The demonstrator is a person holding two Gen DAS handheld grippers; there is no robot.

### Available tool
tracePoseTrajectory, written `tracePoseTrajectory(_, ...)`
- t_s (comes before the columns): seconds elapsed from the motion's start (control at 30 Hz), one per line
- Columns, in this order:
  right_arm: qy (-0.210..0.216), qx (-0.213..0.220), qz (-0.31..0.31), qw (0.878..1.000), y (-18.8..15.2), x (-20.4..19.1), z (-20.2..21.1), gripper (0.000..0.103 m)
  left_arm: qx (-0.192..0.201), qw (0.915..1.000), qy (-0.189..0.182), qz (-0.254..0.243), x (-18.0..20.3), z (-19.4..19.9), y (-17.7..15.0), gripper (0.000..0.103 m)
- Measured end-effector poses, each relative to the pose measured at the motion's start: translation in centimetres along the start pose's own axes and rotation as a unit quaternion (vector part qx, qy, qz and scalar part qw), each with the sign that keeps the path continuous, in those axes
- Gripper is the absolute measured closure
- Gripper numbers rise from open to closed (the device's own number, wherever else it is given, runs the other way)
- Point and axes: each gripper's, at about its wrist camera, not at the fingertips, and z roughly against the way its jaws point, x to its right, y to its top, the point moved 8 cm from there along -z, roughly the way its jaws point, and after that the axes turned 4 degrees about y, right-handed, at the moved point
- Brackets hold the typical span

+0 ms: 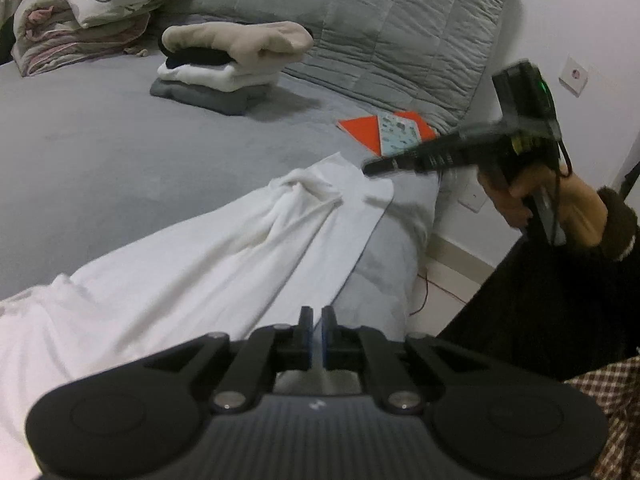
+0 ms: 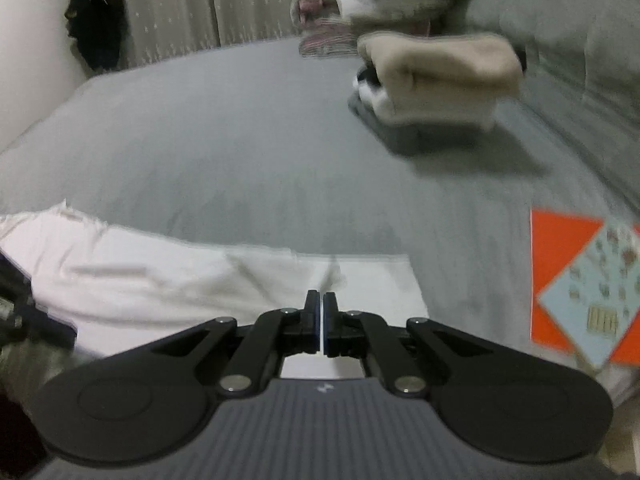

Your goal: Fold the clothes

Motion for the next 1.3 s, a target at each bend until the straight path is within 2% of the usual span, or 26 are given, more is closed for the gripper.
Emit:
tracePoseTrajectory(0.07, 0.007, -0.004, -0.006, 1.0, -0.3, 0.2, 0.0, 0.101, 0.004, 1.0, 0.002, 0.001, 0.0, -0.4, 0.7, 0.096)
tracePoseTrajectory(0.1, 0.01, 0.001, -0.01, 1.0, -0.2, 0.2, 0.0, 0.097, 0.007, 1.0, 0.003, 0.002, 0.0, -0.7, 1.0, 0.094)
tracePoseTrajectory(0.13, 0.014, 0.005, -0.015, 1.0, -0.1, 0.2, 0.0, 0.088, 0.01, 0.9999, 0.006, 0.003, 0.0, -0.9, 1.4, 0.089)
tracePoseTrajectory(0.17, 0.018, 0.008, -0.02, 1.0, 0.0, 0.3, 0.0, 0.088, 0.013, 0.9999, 0.009, 0.005, 0.0, -1.2, 1.8, 0.084)
tracePoseTrajectory(0.23, 0.027, 0.013, -0.034, 0.999, 0.3, 0.6, -0.4, 0.08, 0.018, 0.9997, 0.015, 0.006, 0.1, -1.7, 2.3, 0.079)
tracePoseTrajectory(0.27, 0.034, 0.013, -0.043, 0.998, 0.5, 0.7, -0.7, 0.068, 0.02, 0.9996, 0.017, 0.004, 0.2, -2.0, 2.5, 0.079)
tracePoseTrajectory(0.3, 0.041, 0.014, -0.052, 0.998, 0.7, 0.8, -1.0, 0.06, 0.019, 0.9996, 0.022, 0.0, 0.2, -2.3, 2.7, 0.078)
tracePoseTrajectory(0.5, 0.081, -0.004, -0.1, 0.992, 1.4, 1.2, -3.5, 0.06, 0.009, 0.998, 0.057, -0.025, -0.2, -4.2, 2.8, 0.076)
tracePoseTrajectory(0.63, 0.088, -0.015, -0.14, 0.986, 1.4, 1.7, -5.2, 0.063, 0.006, 0.9982, 0.058, -0.015, -0.9, -4.6, 2.7, 0.076)
tracePoseTrajectory(0.7, 0.09, -0.013, -0.165, 0.982, 1.5, 2.1, -5.7, 0.08, 0.006, 0.9982, 0.058, -0.01, -1.2, -4.8, 2.6, 0.076)
tracePoseTrajectory(0.73, 0.093, -0.009, -0.175, 0.98, 1.7, 2.3, -5.9, 0.085, 0.005, 0.9983, 0.058, -0.007, -1.3, -4.8, 2.6, 0.078)
tracePoseTrajectory(0.77, 0.098, -0.005, -0.183, 0.978, 2.0, 2.3, -5.9, 0.094, 0.005, 0.9983, 0.058, -0.004, -1.5, -4.9, 2.6, 0.087)
tracePoseTrajectory(0.8, 0.103, 0.002, -0.19, 0.976, 2.3, 2.3, -5.8, 0.098, 0.004, 0.9983, 0.058, -0.001, -1.6, -5.0, 2.5, 0.093)
tracePoseTrajectory(0.83, 0.108, 0.01, -0.193, 0.975, 2.6, 2.2, -5.6, 0.098, 0.004, 0.9983, 0.058, 0.002, -1.8, -5.1, 2.5, 0.099)
tracePoseTrajectory(0.97, 0.106, 0.058, -0.185, 0.975, 4.6, 1.6, -4.1, 0.099, 0.023, 0.9977, 0.063, -0.004, -1.5, -4.3, 2.8, 0.1)
tracePoseTrajectory(1.13, 0.11, 0.135, -0.179, 0.968, 7.8, 0.9, -1.1, 0.099, 0.084, 0.9929, 0.084, -0.008, -1.4, -1.5, 4.5, 0.1)
tracePoseTrajectory(1.3, 0.086, 0.19, -0.161, 0.965, 9.4, 0.7, 2.3, 0.099, 0.123, 0.9892, 0.08, -0.001, -1.3, 1.0, 5.5, 0.101)
